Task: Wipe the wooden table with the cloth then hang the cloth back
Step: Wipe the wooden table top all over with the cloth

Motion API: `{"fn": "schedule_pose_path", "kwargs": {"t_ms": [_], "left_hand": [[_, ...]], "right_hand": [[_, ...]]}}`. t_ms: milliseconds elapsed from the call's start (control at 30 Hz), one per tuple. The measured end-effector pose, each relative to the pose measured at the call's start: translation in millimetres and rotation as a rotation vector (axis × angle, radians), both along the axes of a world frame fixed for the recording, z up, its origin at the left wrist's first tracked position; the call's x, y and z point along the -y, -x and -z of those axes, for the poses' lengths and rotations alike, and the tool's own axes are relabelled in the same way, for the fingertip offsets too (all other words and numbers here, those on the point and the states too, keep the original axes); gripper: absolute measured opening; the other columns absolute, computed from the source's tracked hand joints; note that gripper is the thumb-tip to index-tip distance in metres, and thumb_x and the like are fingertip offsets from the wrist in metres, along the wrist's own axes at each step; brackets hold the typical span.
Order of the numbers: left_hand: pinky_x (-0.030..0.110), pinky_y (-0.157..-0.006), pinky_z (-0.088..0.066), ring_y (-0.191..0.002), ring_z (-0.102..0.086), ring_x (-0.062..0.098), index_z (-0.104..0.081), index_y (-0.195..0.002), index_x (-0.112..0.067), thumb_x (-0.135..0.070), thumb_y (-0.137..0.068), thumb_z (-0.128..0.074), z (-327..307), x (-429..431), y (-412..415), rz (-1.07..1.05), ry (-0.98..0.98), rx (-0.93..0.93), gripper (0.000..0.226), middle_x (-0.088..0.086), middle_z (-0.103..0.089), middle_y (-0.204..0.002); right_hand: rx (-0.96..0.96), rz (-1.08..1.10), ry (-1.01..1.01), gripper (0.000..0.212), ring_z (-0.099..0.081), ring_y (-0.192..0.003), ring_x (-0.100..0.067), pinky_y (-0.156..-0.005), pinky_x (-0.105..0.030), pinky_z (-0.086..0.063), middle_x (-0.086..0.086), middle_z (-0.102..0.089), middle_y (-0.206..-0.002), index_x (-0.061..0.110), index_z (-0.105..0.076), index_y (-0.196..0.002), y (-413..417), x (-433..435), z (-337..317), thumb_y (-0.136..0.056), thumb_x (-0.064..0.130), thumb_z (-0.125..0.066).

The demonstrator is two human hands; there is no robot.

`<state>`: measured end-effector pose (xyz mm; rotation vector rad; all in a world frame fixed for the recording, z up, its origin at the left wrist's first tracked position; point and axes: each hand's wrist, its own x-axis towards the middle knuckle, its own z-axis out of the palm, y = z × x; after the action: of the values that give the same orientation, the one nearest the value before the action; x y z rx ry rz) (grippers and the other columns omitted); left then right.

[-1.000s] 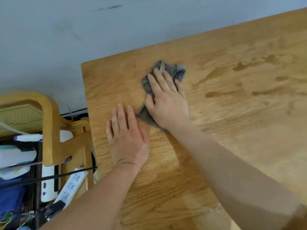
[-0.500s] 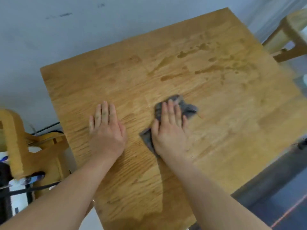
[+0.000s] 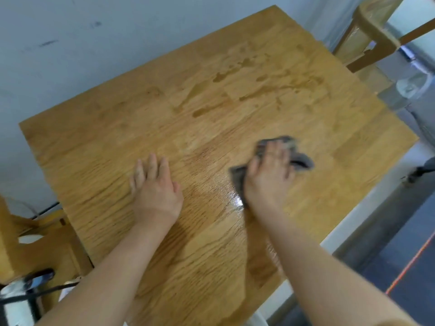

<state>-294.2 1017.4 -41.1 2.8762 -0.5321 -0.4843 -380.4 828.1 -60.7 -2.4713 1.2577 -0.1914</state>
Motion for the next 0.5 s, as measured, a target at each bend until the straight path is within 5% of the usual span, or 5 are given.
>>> {"fn": "schedule_pose_path", "kwargs": {"t_ms": [133,200,400,500], "left_hand": [[0.044,-0.116,-0.018,-0.144,-0.016,0.026,-0.037,-0.143,-0.018,-0.022,-0.094,-0.037,-5,30,-8,-0.007,0.124,-0.005,0.049,0.009,-0.024,-0.156],[0.049,-0.112,-0.025,-0.139,-0.026,0.031,-0.045,-0.135,-0.012,-0.022,-0.092,-0.04,-4,43,-9,-0.017,0.144,0.033,0.045,0.014,-0.035,-0.149],[0.057,-0.111,-0.022,-0.137,-0.026,0.036,-0.042,-0.13,-0.013,-0.024,-0.093,-0.04,8,55,6,-0.053,0.136,0.125,0.039,0.017,-0.033,-0.146],[0.054,-0.113,-0.018,-0.139,-0.023,0.035,-0.04,-0.132,-0.014,-0.03,-0.092,-0.031,18,56,10,-0.06,0.129,0.192,0.044,0.016,-0.032,-0.149]], "right_hand": [[0.016,-0.749,0.05,0.056,-0.024,-0.146,-0.014,-0.117,-0.041,-0.021,0.005,-0.031,-0.157,0.022,-0.038,-0.148,-9,-78,1,-0.097,0.046,-0.032],[0.031,-0.876,0.054,0.056,-0.027,-0.145,-0.012,-0.117,-0.041,-0.024,0.006,-0.034,-0.156,0.024,-0.041,-0.146,-3,-38,4,-0.095,0.046,-0.038],[-0.115,-0.209,0.109,0.061,-0.013,-0.149,-0.012,-0.12,-0.04,-0.012,0.006,-0.019,-0.161,0.023,-0.028,-0.152,32,155,0,-0.095,0.047,-0.027],[-0.104,0.139,0.06,0.06,-0.009,-0.149,-0.015,-0.121,-0.046,-0.009,0.002,-0.013,-0.163,0.017,-0.022,-0.154,16,147,0,-0.098,0.04,-0.03]]}}
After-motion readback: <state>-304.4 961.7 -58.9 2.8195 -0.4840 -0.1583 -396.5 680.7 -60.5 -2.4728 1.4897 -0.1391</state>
